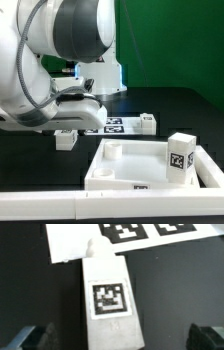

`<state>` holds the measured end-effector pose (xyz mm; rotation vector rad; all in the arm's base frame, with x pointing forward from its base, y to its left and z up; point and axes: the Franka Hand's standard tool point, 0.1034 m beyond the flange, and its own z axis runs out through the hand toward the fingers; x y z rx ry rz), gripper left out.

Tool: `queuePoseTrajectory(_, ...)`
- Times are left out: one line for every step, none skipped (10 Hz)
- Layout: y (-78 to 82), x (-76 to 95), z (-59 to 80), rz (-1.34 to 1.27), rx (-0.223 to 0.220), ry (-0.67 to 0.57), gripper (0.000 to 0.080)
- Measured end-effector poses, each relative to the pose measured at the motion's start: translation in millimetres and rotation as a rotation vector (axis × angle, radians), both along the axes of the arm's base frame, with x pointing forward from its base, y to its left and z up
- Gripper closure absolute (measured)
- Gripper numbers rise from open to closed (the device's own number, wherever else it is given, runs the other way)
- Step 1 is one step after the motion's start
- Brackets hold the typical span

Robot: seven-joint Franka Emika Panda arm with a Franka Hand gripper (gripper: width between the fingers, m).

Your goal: Assemble square table

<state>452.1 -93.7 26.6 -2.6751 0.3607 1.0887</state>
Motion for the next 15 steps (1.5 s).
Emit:
queuePoseTrajectory(0.8,-4.0,-4.6,-0.026,-0.026,0.033,0.0151)
queuePoseTrajectory(3.9,-7.8,-10.8,-0.04,-0.039,0.072,0.0151)
queuePoseTrajectory(6.1,-10.2,-10.0,-0.049,-0.036,0.113,0.0151)
queuePoseTrajectory(4.9,-12.2,-10.1,-0.067,-0.036,0.154,0.0151)
queuePoseTrajectory(1.9,-14.0,-12.2,-0.087,-0.044,0.191,0.0151)
queuePoseTrajectory(1.3,-15.4,-13.9,-0.101,-0.056,0.21,0.0151)
queuePoseTrajectory(0.9,-14.9,-14.2,-0.101,-0.057,0.206,0.0151)
queuePoseTrajectory(0.5,-15.2,-14.3,-0.102,-0.057,0.207,0.0151)
queuePoseTrajectory(0.2,-15.4,-14.4,-0.103,-0.057,0.207,0.0283)
queuePoseTrajectory(-0.1,-15.5,-14.4,-0.104,-0.057,0.207,0.0447)
queuePoseTrajectory(-0.3,-15.5,-14.3,-0.104,-0.057,0.207,0.0447)
queuePoseTrajectory(0.7,-11.7,-12.9,-0.099,-0.061,0.192,0.0517)
queuePoseTrajectory(7.4,-0.9,-1.9,-0.084,-0.065,0.145,0.0517)
queuePoseTrajectory(15.7,8.2,17.5,-0.074,-0.054,0.122,0.0517)
queuePoseTrajectory(23.2,26.3,39.8,-0.057,-0.057,0.031,0.0517)
